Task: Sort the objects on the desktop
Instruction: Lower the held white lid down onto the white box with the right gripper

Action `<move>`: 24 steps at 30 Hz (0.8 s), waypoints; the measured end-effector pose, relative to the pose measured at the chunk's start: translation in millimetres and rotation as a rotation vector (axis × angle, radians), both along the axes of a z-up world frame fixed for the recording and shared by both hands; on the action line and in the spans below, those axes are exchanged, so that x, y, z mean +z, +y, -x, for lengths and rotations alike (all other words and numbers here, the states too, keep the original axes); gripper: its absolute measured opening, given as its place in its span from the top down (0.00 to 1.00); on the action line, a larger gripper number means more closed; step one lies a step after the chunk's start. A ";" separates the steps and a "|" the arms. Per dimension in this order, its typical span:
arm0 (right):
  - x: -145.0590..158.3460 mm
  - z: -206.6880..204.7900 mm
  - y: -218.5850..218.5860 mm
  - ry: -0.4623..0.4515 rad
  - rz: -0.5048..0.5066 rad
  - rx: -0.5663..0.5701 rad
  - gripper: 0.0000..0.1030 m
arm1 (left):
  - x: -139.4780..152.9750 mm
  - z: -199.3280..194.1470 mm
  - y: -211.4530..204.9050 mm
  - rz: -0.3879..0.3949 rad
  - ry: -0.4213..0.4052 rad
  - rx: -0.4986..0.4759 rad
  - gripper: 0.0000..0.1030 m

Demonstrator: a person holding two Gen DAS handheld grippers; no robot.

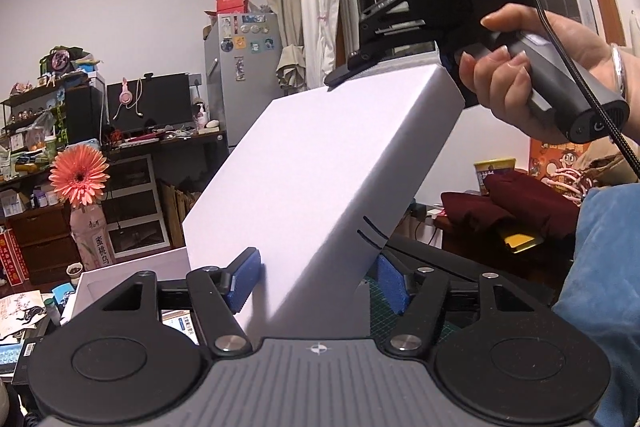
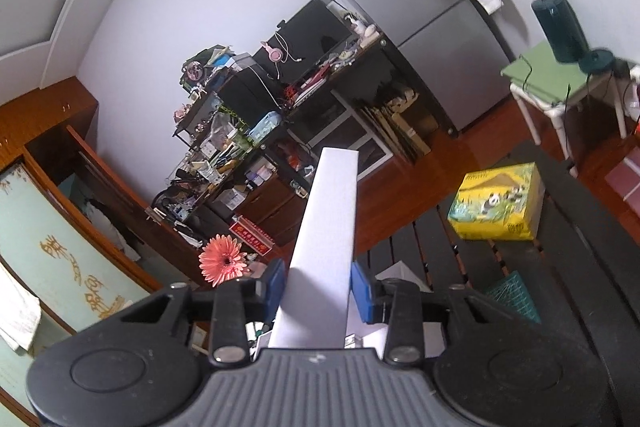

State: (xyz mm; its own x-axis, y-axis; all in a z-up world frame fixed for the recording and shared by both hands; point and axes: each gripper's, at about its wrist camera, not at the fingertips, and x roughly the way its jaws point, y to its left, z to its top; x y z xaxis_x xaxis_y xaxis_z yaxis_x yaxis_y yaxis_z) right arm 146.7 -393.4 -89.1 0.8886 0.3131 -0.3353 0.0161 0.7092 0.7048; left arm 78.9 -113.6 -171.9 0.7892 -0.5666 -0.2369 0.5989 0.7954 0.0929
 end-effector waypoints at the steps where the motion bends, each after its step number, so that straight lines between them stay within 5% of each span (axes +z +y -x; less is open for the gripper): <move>1: -2.6 -1.1 -0.6 0.002 -0.013 0.001 0.66 | -0.1 -0.4 0.9 0.001 0.001 0.003 0.38; 14: -34.3 -17.3 3.8 0.060 -0.133 0.031 0.66 | -1.6 -0.8 13.1 -0.034 0.002 0.034 0.32; 24: -58.4 -28.3 3.9 0.106 -0.235 0.041 0.66 | 2.0 -9.7 35.2 0.036 0.082 0.025 0.31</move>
